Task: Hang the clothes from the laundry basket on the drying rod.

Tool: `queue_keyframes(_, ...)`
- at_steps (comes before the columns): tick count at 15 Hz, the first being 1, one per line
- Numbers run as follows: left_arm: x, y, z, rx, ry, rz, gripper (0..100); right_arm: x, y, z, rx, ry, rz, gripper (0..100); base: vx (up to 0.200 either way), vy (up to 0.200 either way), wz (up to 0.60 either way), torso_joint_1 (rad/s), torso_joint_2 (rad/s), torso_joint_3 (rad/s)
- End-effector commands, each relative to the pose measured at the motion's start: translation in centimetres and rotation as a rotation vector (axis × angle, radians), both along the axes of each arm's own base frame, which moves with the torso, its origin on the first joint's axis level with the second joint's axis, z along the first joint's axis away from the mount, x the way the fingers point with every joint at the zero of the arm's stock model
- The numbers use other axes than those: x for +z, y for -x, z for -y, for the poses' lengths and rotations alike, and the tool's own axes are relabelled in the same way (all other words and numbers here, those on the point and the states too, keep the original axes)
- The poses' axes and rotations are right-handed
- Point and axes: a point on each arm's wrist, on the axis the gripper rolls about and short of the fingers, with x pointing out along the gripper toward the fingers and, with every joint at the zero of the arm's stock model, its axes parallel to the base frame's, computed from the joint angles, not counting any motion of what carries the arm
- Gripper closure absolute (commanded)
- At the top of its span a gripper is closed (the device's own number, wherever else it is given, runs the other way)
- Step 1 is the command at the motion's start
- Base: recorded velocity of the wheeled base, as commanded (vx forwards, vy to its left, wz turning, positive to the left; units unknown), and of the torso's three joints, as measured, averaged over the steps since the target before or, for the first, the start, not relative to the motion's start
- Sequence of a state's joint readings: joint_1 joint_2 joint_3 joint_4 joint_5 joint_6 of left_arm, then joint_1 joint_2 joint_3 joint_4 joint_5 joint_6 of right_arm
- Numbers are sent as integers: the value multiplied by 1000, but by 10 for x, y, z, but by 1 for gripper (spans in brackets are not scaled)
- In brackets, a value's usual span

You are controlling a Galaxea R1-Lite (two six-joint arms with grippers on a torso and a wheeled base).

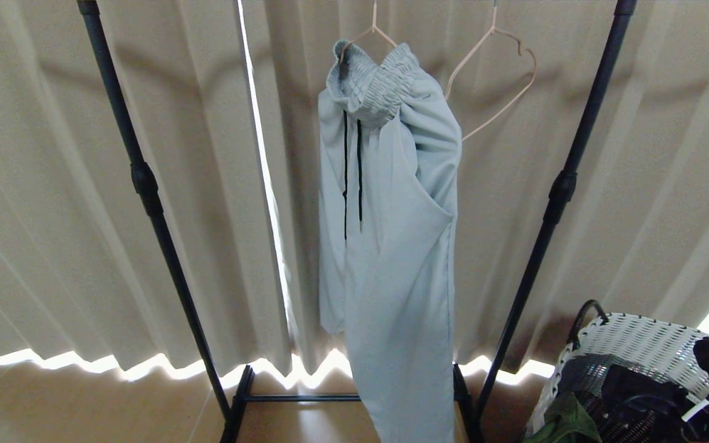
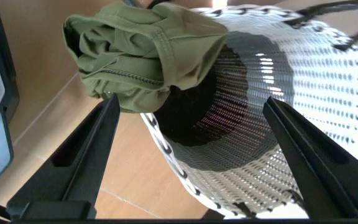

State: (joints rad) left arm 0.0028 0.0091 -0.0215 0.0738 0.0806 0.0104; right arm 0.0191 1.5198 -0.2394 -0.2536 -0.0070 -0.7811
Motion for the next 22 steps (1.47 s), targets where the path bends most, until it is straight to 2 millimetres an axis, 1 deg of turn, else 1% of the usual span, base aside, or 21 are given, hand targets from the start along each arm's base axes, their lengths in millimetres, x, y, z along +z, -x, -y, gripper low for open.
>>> queue_keyframes(1, 0, 0, 0, -1, 0, -1, 0, -13, -7, -2, 18, 2, -78, 0, 0, 0, 0, 0, 0, 0)
queue_keyframes(7, 0, 0, 0, -1, 0, -1, 0, -31, -32, -3, 28, 8, -160, 0, 0, 0, 0, 0, 0, 0)
queue_keyframes(12, 0, 0, 0, -1, 0, -1, 0, -39, -51, -1, 15, 8, -177, 0, 0, 0, 0, 0, 0, 0)
queue_keyframes(13, 0, 0, 0, -1, 0, -1, 0, -39, -52, -1, 15, 8, -176, 0, 0, 0, 0, 0, 0, 0)
queue_keyframes(14, 0, 0, 0, 1, 0, -1, 0, -46, -60, 0, 9, 8, -168, 0, 0, 0, 0, 0, 0, 0)
queue_keyframes(15, 0, 0, 0, 1, 0, -1, 0, -49, -64, 1, 5, 9, -154, 0, 0, 0, 0, 0, 0, 0)
queue_keyframes(17, 0, 0, 0, 1, 0, -1, 0, -54, -69, 4, -11, 9, -134, 0, 0, 0, 0, 0, 0, 0)
queue_keyframes(22, 0, 0, 0, 1, 0, -1, 0, -52, -72, 7, -22, 9, -116, 0, 0, 0, 0, 0, 0, 0)
